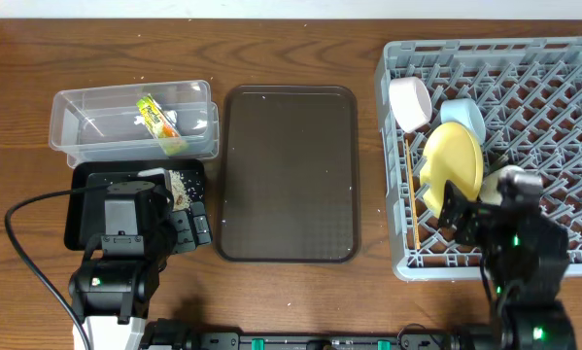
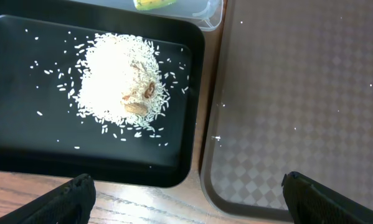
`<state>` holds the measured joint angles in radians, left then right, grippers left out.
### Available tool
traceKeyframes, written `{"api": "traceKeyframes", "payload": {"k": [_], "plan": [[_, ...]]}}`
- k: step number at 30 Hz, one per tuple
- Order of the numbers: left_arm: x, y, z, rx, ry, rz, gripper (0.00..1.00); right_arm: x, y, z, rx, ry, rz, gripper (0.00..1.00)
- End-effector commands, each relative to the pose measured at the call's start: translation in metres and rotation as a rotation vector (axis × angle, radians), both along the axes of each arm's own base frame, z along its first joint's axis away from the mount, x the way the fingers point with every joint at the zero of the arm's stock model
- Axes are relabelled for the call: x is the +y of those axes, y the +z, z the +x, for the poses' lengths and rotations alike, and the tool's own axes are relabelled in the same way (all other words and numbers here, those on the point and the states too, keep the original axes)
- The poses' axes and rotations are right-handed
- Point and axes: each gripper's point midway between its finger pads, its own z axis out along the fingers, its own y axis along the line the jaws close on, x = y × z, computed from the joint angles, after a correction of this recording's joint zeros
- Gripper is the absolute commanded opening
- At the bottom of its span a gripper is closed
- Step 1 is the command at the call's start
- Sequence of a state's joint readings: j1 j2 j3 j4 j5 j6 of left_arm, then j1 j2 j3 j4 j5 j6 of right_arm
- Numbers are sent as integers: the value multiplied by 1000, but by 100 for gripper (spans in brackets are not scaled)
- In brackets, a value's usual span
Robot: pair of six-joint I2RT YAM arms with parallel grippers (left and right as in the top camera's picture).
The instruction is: Sort waste into correct bins and load items into the dishwasher rack
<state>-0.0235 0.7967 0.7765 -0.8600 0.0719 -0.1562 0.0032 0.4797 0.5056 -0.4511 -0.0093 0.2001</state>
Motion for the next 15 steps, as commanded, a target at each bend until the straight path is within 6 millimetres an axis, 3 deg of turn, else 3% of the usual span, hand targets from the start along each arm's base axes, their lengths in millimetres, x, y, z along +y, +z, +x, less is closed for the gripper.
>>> {"api": "traceKeyframes", "payload": {"k": [1,10,15], "plan": [[1,0,0,-1,-2,7,98,-1,-9,-8,-61,2,-31,99],[1,0,0,-1,-2,7,98,-1,-17,-17,-304,7,-59,99],[1,0,0,-1,-2,7,98,-1,-20,-12,-377,20,-121,99]]}}
